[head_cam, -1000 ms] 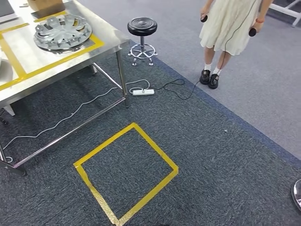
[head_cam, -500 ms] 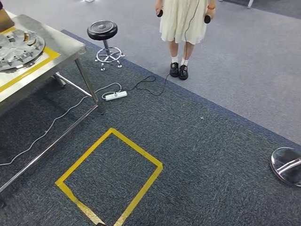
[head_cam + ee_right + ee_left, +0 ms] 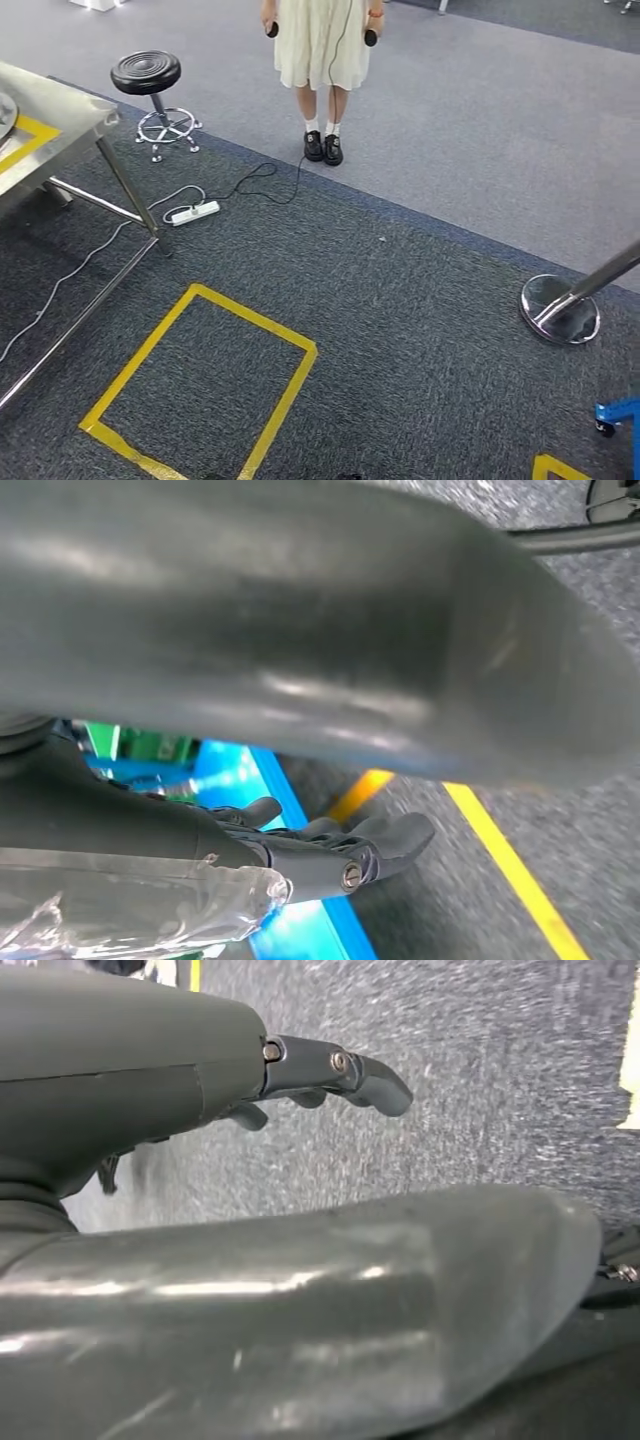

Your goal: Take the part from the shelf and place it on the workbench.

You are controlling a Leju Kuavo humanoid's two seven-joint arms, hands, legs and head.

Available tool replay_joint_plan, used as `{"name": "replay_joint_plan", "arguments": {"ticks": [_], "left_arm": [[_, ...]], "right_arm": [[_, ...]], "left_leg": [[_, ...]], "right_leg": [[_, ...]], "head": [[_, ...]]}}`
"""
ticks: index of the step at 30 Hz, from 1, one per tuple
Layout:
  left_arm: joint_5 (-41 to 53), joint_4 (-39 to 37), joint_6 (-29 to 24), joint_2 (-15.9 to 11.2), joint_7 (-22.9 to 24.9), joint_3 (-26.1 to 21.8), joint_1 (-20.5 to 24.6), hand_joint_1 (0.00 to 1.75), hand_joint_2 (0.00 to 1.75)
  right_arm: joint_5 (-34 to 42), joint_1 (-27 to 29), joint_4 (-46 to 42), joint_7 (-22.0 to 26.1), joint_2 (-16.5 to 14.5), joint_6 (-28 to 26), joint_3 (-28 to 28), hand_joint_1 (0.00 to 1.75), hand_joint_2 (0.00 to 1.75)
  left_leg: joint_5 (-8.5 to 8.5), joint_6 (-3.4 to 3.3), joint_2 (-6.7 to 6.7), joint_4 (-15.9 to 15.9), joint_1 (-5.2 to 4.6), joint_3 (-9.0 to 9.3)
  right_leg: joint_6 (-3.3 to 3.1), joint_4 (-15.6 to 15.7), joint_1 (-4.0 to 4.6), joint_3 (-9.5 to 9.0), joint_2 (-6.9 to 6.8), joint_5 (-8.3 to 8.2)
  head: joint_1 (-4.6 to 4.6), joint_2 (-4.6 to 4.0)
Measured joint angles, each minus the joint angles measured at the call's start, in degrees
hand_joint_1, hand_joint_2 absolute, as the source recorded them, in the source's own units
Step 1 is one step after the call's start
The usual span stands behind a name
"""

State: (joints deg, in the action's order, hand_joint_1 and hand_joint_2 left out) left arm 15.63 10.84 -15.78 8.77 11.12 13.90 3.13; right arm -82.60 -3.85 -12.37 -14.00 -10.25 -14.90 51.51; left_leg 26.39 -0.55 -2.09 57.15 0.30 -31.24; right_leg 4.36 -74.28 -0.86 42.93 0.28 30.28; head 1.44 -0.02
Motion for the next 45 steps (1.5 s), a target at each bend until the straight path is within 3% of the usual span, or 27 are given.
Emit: {"name": "replay_joint_plan", "arguments": {"ticks": [1, 3, 5, 8, 10, 12, 14, 15, 16, 17, 19, 21, 23, 25, 27, 29, 30, 31, 34, 36, 38, 40, 42, 44, 45], "left_arm": [[0.0, 0.0, 0.0, 0.0, 0.0, 0.0, 0.0, 0.0, 0.0], [0.0, 0.0, 0.0, 0.1, 0.0, 0.0, 0.1, 0.0, 0.0], [0.1, 0.0, 0.0, 0.1, 0.0, 0.0, 0.2, 0.0, 0.0], [0.2, 0.0, 0.0, 0.2, 0.0, 0.0, 0.3, 0.0, 0.0], [0.3, 0.0, 0.0, 0.3, 0.0, 0.0, 0.4, 0.0, 0.0], [0.4, 0.0, 0.0, 0.3, 0.0, 0.0, 0.3, 0.0, 0.0], [0.4, 0.0, 0.0, 0.3, 0.1, 0.0, 0.2, 0.0, 0.0], [0.4, 0.0, 0.0, 0.3, 0.1, 0.0, 0.1, 0.0, 0.0], [0.4, 0.0, 0.0, 0.2, 0.1, 0.0, 0.2, 0.0, 0.0], [0.4, 0.0, 0.0, 0.2, 0.1, 0.0, 0.2, 0.0, 0.0], [0.5, 0.0, 0.0, 0.2, 0.1, 0.0, 0.2, 0.0, 0.0], [0.5, 0.0, 0.0, 0.3, 0.1, 0.0, 0.3, 0.0, 0.0], [0.5, 0.0, 0.0, 0.3, 0.1, 0.0, 0.4, 0.0, 0.0], [0.5, 0.0, -0.1, 0.3, 0.1, 0.0, 0.4, 0.0, 0.0], [0.6, 0.0, -0.1, 0.4, 0.1, 0.0, 0.3, 0.0, 0.0], [0.6, 0.0, -0.1, 0.3, 0.1, 0.0, 0.1, 0.0, 0.0], [0.6, 0.0, -0.1, 0.3, 0.1, 0.0, 0.1, 0.0, 0.0], [0.5, 0.0, -0.1, 0.3, 0.1, 0.0, 0.1, 0.0, 0.0], [0.5, 0.0, -0.1, 0.4, 0.1, 0.0, 0.2, 0.0, 0.0], [0.5, 0.0, 0.0, 0.4, 0.1, 0.0, 0.3, 0.0, 0.0], [0.6, 0.0, 0.0, 0.4, 0.1, 0.0, 0.4, 0.0, 0.0], [0.6, 0.0, 0.0, 0.4, 0.0, 0.0, 0.5, 0.0, 0.0], [0.6, 0.0, 0.0, 0.4, 0.0, 0.0, 0.5, 0.0, 0.0], [0.6, 0.0, 0.0, 0.3, 0.0, 0.0, 0.3, 0.0, 0.0], [0.6, 0.0, 0.0, 0.3, 0.0, 0.0, 0.2, 0.0, 0.0]], "right_arm": [[0.1, 0.1, 0.0, 0.0, 0.0, 0.0, 0.0, 0.0, 0.0], [0.1, 0.0, 0.0, -0.1, 0.0, 0.1, 0.1, 0.0, 0.0], [0.1, -0.2, 0.0, -0.1, 0.0, 0.1, 0.2, 0.0, 0.0], [0.2, -0.1, 0.0, 0.0, 0.0, 0.2, 0.3, 0.0, 0.0], [0.2, -0.1, 0.0, -0.1, 0.0, 0.3, 0.5, 0.0, 0.0], [0.2, -0.2, 0.0, -0.1, 0.0, 0.3, 0.6, 0.0, 0.0], [0.2, -0.1, 0.0, -0.1, 0.0, 0.3, 0.7, 0.0, 0.0], [0.2, -0.1, 0.0, -0.1, 0.0, 0.3, 0.8, 0.0, 0.0], [0.2, 0.0, 0.0, -0.1, 0.0, 0.3, 0.8, 0.0, 0.0], [0.3, 0.0, 0.0, -0.1, 0.0, 0.3, 0.8, 0.0, 0.0], [0.3, -0.1, 0.0, 0.0, 0.0, 0.3, 0.8, 0.0, 0.0], [0.3, -0.2, 0.0, 0.0, 0.0, 0.3, 0.8, 0.0, 0.0], [0.3, 0.1, 0.0, 0.1, 0.0, 0.3, 0.8, 0.0, 0.0], [0.3, 0.3, 0.0, 0.0, 0.0, 0.3, 0.9, 0.0, 0.0], [0.3, 0.2, 0.0, 0.1, 0.0, 0.3, 0.9, 0.0, 0.0], [0.3, 0.0, 0.0, 0.1, 0.0, 0.3, 0.9, 0.0, 0.0], [0.3, 0.0, 0.0, 0.2, 0.0, 0.3, 0.9, 0.0, 0.0], [0.3, 0.1, 0.0, 0.2, 0.0, 0.3, 1.0, 0.0, 0.0], [0.3, 0.0, 0.0, 0.1, 0.0, 0.3, 1.0, 0.0, 0.0], [0.3, -0.1, 0.0, 0.1, 0.0, 0.4, 1.0, 0.0, 0.0], [0.3, -0.1, 0.0, 0.1, 0.0, 0.4, 1.1, 0.0, 0.0], [0.3, -0.1, 0.0, 0.1, 0.0, 0.3, 1.1, 0.0, 0.0], [0.4, -0.1, 0.0, 0.1, 0.0, 0.3, 1.1, 0.0, 0.0], [0.4, -0.1, 0.0, 0.1, 0.0, 0.3, 1.1, 0.0, 0.0], [0.4, -0.1, 0.0, 0.1, 0.0, 0.4, 1.2, 0.0, 0.0]], "left_leg": [[0.1, 0.09, -0.7, 0.0, 0.0, 0.12], [0.43, 0.55, -1.9, 0.1, -0.18, 0.5], [0.71, 1.13, -2.87, 0.2, -0.53, 0.86], [0.95, 2.06, -3.8, 0.1, -0.5, 1.22], [2.88, 2.71, -1.91, 2.3, -0.29, 0.39], [6.56, 2.99, 0.66, 8.8, -0.19, -2.66], [8.59, 2.96, 1.44, 14.9, -0.19, -5.8], [7.99, 2.86, 1.54, 15.5, -0.19, -6.27], [6.29, 2.69, 1.72, 13.9, -0.19, -5.65], [4.04, 2.48, 2.35, 10.7, -0.16, -4.21], [0.89, 2.0, 5.13, 3.6, 0.02, -1.05], [0.42, 1.66, 6.83, 0.4, 0.06, 0.19], [0.23, 1.16, 5.8, 0.0, 0.06, 0.28], [-0.17, 0.47, 4.39, -0.4, 0.17, 0.41], [-0.26, 0.11, 2.71, -0.5, 0.06, 0.45], [-0.2, 0.01, 0.87, -0.5, -0.09, 0.45], [-0.16, 0.0, 0.02, -0.5, -0.12, 0.46], [-0.1, 0.03, -0.72, -0.5, -0.13, 0.51], [0.36, 0.58, -2.61, -0.4, -0.35, 0.97], [0.54, 1.2, -3.48, -0.3, -0.63, 1.29], [0.58, 1.79, -4.27, -0.4, -0.6, 1.49], [1.9, 2.43, -2.82, 0.8, -0.4, 1.08], [5.3, 2.85, 0.13, 6.4, -0.25, -1.38], [8.21, 2.97, 1.38, 13.6, -0.22, -5.0], [8.23, 2.95, 1.54, 15.3, -0.21, -6.02]], "right_leg": [[-0.03, 2.5, 0.0, -1.57, -0.38, -1.49], [-0.27, 10.3, 0.12, -6.21, -2.57, -4.47], [-0.99, 14.4, 0.33, -8.59, -4.1, -5.42], [-2.29, 14.8, 0.42, -8.32, -2.51, -5.63], [-2.96, 15.1, 0.18, -8.22, -1.24, -5.99], [-3.35, 15.2, 0.09, -7.97, 0.1, -6.25], [-3.48, 15.2, 0.14, -7.72, 1.67, -6.43], [-3.44, 15.2, 0.16, -7.67, 2.49, -6.52], [-3.33, 15.2, 0.17, -7.65, 3.32, -6.63], [-3.17, 15.2, 0.14, -7.65, 4.15, -6.74], [-2.71, 15.0, 0.19, -7.39, 5.63, -6.98], [-2.0, 15.1, 0.1, -6.92, 6.83, -7.33], [-1.22, 15.4, -0.14, -6.42, 7.75, -7.73], [-0.72, 13.7, 0.06, -5.36, 5.56, -6.55], [-0.42, 7.4, 0.33, -2.55, 1.82, -2.84], [-0.18, 0.4, 0.29, 0.39, 0.36, 0.23], [-0.13, -0.6, 0.27, 0.57, 0.09, 0.29], [-0.13, 0.7, 0.25, -0.45, -0.17, -0.66], [-0.61, 11.9, 0.4, -7.2, -2.92, -4.81], [-1.4, 15.0, 0.62, -9.0, -3.89, -5.47], [-2.2, 15.1, 0.66, -8.83, -2.61, -5.76], [-2.86, 15.3, 0.43, -8.7, -1.35, -6.06], [-3.28, 15.5, 0.21, -8.47, -0.06, -6.32], [-3.47, 15.5, 0.2, -8.16, 1.46, -6.49], [-3.45, 15.5, 0.2, -8.07, 2.3, -6.58]], "head": [[0.01, 0.0], [0.03, 0.0], [-0.1, 0.0], [-0.25, 0.0], [-0.43, 0.0], [-0.64, 0.0], [-0.69, 0.0], [-0.68, 0.0], [-0.68, 0.0], [-0.68, 0.0], [-0.66, 0.0], [-0.66, 0.0], [-0.69, 0.0], [-0.43, 0.0], [-0.05, 0.0], [0.06, 0.0], [0.07, 0.0], [0.08, 0.0], [0.05, 0.0], [-0.06, 0.0], [-0.09, 0.0], [-0.2, 0.0], [-0.38, 0.0], [-0.42, 0.0], [-0.43, 0.0]]}}
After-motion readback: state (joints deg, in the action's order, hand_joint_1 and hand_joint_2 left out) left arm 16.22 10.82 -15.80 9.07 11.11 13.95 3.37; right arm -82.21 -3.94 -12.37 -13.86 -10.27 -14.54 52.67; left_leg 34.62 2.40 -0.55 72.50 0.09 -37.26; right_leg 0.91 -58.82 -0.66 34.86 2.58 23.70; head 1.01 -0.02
